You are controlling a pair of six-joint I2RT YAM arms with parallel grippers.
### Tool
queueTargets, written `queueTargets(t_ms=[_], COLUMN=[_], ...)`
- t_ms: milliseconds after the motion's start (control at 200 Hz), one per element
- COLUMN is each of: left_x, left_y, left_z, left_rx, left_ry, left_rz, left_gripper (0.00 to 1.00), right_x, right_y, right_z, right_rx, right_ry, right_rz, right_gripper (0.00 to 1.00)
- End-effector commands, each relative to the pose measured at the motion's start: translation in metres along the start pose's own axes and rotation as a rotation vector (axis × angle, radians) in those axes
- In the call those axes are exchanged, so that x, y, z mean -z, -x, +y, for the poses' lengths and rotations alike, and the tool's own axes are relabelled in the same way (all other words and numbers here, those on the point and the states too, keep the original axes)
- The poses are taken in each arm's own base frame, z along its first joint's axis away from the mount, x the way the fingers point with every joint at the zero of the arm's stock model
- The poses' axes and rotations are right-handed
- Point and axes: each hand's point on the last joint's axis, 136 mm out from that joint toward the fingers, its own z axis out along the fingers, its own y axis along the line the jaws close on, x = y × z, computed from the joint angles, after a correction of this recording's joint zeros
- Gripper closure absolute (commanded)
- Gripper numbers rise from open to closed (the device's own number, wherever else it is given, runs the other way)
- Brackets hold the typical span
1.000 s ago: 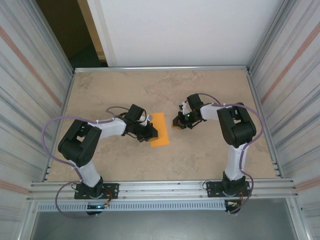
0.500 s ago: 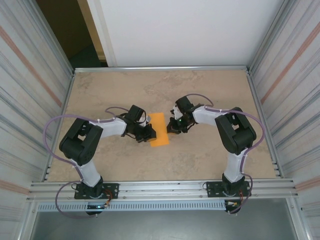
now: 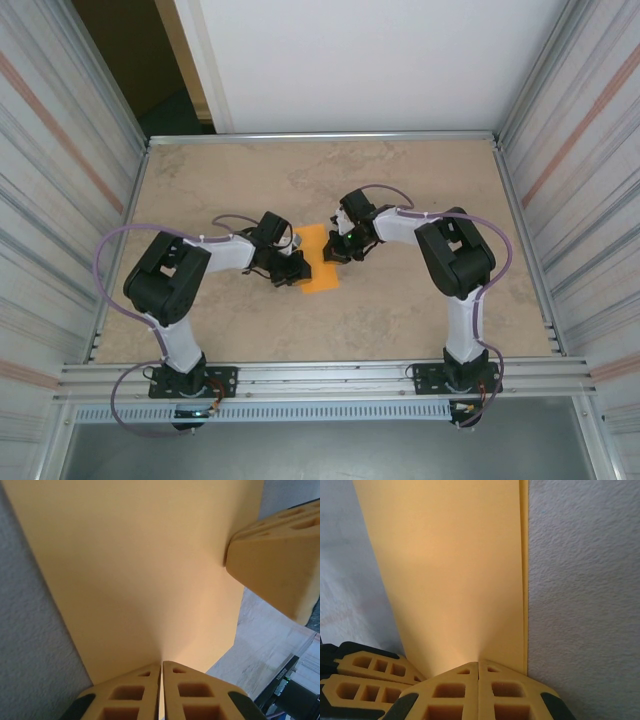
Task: Fold a paper plane with a square sheet of paper (pick it up from the middle)
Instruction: First fold the square sheet of paper in half at the center of the table, then fold the triangle a second time at the center of the table.
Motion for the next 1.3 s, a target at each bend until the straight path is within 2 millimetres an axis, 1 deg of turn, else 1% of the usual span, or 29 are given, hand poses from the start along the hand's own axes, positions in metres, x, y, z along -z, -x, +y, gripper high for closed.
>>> queueTargets(t_ms=[0, 70, 140, 215, 346, 456, 586, 641, 682, 792, 877, 927, 962, 1012, 1032, 1107, 1238, 1298], left_x=[-0.003, -0.001, 0.000, 0.001, 0.003, 0.007, 0.015, 0.020, 0.025, 0.043, 0.053, 0.054, 0.052, 0.049, 0.047, 0.041, 0.032, 0.028], left_y=[-0.005, -0.009, -0.018, -0.032, -0.057, -0.065, -0.065, -0.060, -0.052, -0.024, 0.000, 0.011, 0.018, 0.027, 0.030, 0.042, 0.061, 0.068], left_z=[0.014, 0.015, 0.016, 0.020, 0.033, 0.038, 0.033, 0.027, 0.019, -0.006, -0.024, -0.033, -0.037, -0.040, -0.041, -0.046, -0.052, -0.047], left_rx=[0.007, -0.005, -0.015, -0.037, -0.053, -0.045, -0.053, -0.055, -0.060, -0.071, -0.085, -0.092, -0.090, -0.082, -0.080, -0.075, -0.069, -0.052], left_ry=[0.052, 0.053, 0.047, 0.066, 0.129, 0.142, 0.135, 0.119, 0.096, 0.023, -0.029, -0.050, -0.058, -0.066, -0.068, -0.076, -0.075, -0.044], left_rz=[0.026, 0.035, 0.059, 0.095, 0.156, 0.163, 0.150, 0.125, 0.097, -0.016, -0.099, -0.127, -0.139, -0.149, -0.152, -0.152, -0.165, -0.177], left_gripper=[0.88, 0.86, 0.85, 0.84, 0.83, 0.83, 0.82, 0.82, 0.81, 0.78, 0.74, 0.73, 0.72, 0.70, 0.70, 0.70, 0.70, 0.70], right_x=[-0.011, -0.011, -0.011, -0.013, -0.014, -0.011, -0.006, -0.004, -0.002, 0.009, 0.026, 0.036, 0.045, 0.053, 0.058, 0.069, 0.079, 0.079], right_y=[-0.004, -0.005, -0.008, -0.010, -0.013, -0.012, -0.009, -0.007, -0.005, 0.008, 0.023, 0.030, 0.035, 0.038, 0.040, 0.041, 0.031, 0.023], right_z=[-0.030, -0.041, -0.051, -0.058, -0.067, -0.071, -0.073, -0.069, -0.063, -0.040, -0.016, -0.009, -0.004, -0.004, -0.006, -0.014, -0.030, -0.033], right_rx=[-0.074, -0.096, -0.119, -0.133, -0.155, -0.167, -0.173, -0.167, -0.157, -0.124, -0.099, -0.095, -0.094, -0.105, -0.115, -0.149, -0.218, -0.232], right_ry=[-0.080, -0.112, -0.138, -0.158, -0.172, -0.176, -0.174, -0.162, -0.146, -0.073, -0.003, 0.018, 0.030, 0.034, 0.033, 0.020, 0.020, 0.020], right_rz=[0.022, 0.024, 0.032, 0.038, 0.046, 0.042, 0.028, 0.025, 0.020, -0.018, -0.071, -0.103, -0.133, -0.161, -0.177, -0.213, -0.229, -0.221], right_gripper=[0.98, 0.99, 0.99, 0.99, 1.00, 1.00, 1.00, 0.99, 0.99, 0.97, 0.92, 0.88, 0.83, 0.77, 0.74, 0.69, 0.60, 0.58])
